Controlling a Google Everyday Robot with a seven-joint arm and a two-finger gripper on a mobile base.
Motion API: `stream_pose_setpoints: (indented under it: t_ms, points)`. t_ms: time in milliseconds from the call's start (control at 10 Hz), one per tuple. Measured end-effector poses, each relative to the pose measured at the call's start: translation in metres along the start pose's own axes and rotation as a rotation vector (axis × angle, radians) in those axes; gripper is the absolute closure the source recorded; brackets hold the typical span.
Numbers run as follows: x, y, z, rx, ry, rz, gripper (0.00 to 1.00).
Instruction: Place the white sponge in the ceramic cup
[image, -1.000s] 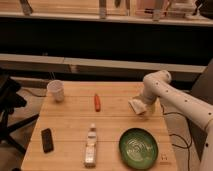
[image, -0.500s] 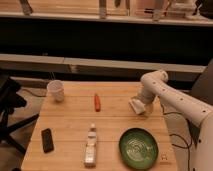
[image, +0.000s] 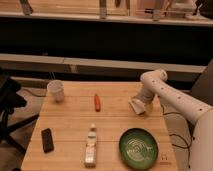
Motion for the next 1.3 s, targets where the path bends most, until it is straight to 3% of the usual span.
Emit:
stream_pose_setpoints:
  t_ms: [900,1300]
  points:
    - [0.002,0.006,0.01,-0.047,-0.032,-0.004,0.21]
    - [0.001,0.009,0.012,-0.05,-0.042,-0.002,0.56]
